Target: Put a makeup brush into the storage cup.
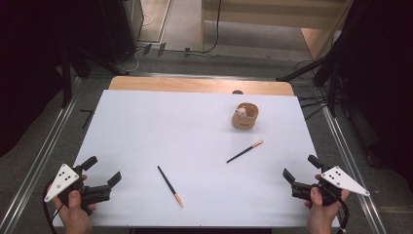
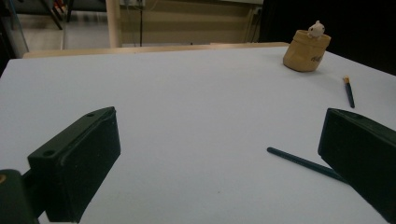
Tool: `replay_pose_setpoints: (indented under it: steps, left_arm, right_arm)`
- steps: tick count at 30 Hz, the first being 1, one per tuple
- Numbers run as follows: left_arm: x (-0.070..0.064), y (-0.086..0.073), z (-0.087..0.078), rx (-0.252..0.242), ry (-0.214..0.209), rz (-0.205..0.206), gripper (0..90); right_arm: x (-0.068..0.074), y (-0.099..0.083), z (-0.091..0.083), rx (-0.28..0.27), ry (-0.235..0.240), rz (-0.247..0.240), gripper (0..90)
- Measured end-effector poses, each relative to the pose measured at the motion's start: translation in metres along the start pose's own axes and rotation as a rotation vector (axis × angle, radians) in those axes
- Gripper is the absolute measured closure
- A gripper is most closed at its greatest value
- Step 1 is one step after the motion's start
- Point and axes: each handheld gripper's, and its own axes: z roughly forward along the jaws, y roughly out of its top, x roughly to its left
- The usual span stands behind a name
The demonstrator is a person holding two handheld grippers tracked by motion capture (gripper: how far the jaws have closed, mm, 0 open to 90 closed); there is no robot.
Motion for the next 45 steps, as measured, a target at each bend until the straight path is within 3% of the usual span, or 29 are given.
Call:
replay_pose_setpoints:
  steps: [9,24,30,33,37,45]
  left_arm:
    - [-0.007,-0.001,0.004,0.011,-0.006,0.01,0.0]
    - [-0.005,-0.001,0.005,0.012,-0.002,0.011,0.0]
    - [-0.006,-0.003,0.005,0.02,-0.008,0.026,0.0]
    - [-0.005,-0.002,0.003,0.006,-0.01,0.014,0.0]
    - [-0.003,-0.004,0.006,0.01,-0.008,0.002,0.0]
    - [-0.005,-0.003,0.004,0.013,-0.012,0.016,0.0]
  right_arm:
    - [0.006,0.004,0.004,0.009,0.024,-0.012,0.0]
    - [0.01,0.009,0.007,0.023,0.044,-0.028,0.0]
    - [0.013,0.016,0.008,0.031,0.055,-0.051,0.0]
    - [0.015,0.021,0.01,0.026,0.073,-0.044,0.0]
    - [0.02,0.029,0.015,0.046,0.076,-0.048,0.0]
    - [0.026,0.035,0.029,0.101,0.104,-0.071,0.0]
